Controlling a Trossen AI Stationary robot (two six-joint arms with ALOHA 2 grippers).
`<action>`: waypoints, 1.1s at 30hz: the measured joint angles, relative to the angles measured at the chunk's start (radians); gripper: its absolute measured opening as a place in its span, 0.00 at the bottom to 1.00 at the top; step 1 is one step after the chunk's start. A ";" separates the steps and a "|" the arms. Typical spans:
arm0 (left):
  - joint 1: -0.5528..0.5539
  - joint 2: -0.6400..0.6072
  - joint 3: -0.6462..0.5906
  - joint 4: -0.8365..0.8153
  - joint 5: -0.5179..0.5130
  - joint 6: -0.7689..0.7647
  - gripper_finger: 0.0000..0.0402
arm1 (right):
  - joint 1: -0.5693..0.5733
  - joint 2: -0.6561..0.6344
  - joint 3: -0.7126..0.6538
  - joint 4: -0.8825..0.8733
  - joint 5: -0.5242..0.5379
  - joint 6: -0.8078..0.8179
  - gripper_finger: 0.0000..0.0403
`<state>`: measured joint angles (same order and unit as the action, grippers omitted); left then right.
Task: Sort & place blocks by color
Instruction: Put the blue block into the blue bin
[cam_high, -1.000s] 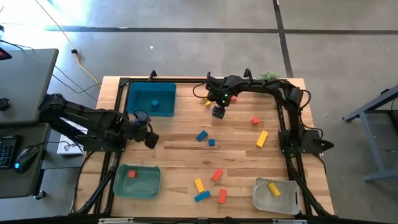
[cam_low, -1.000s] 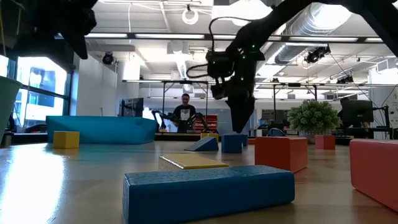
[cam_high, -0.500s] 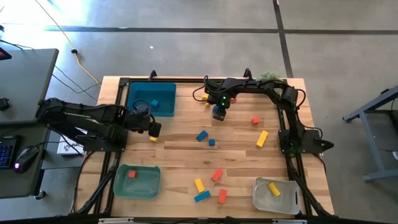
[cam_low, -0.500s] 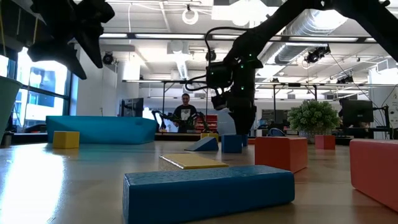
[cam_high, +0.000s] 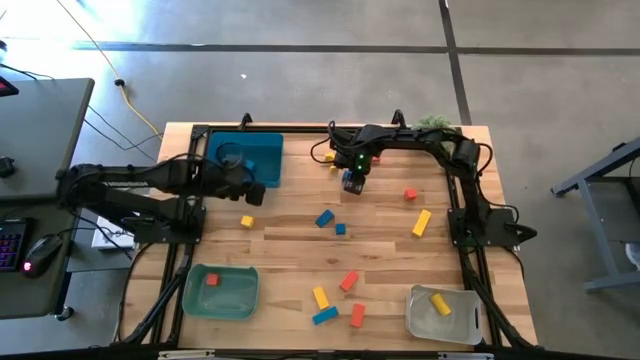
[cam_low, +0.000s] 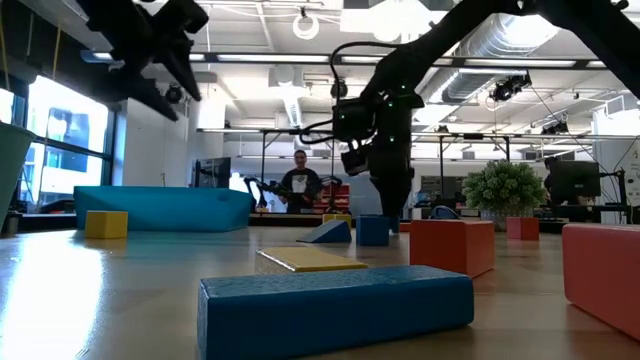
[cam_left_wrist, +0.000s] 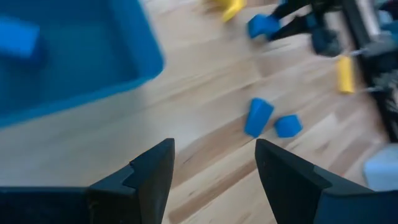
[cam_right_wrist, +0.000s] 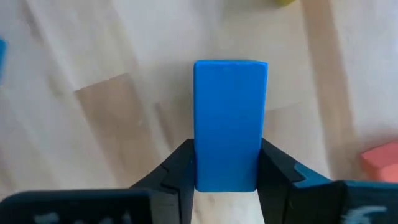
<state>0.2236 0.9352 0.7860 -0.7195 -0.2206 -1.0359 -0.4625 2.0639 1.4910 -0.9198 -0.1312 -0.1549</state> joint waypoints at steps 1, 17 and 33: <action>0.012 0.000 0.000 0.026 0.014 0.039 0.53 | 0.000 -0.006 0.000 -0.006 -0.019 0.005 0.25; 0.173 0.000 0.000 0.241 0.235 0.626 0.53 | 0.097 -0.174 0.000 0.069 -0.172 0.072 0.25; 0.248 0.000 -0.001 0.283 0.518 0.882 0.53 | 0.272 -0.182 0.000 0.392 -0.264 0.209 0.25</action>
<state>0.4713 0.9356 0.7853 -0.4362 0.2978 -0.1535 -0.1910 1.8816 1.4914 -0.5283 -0.3957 0.0544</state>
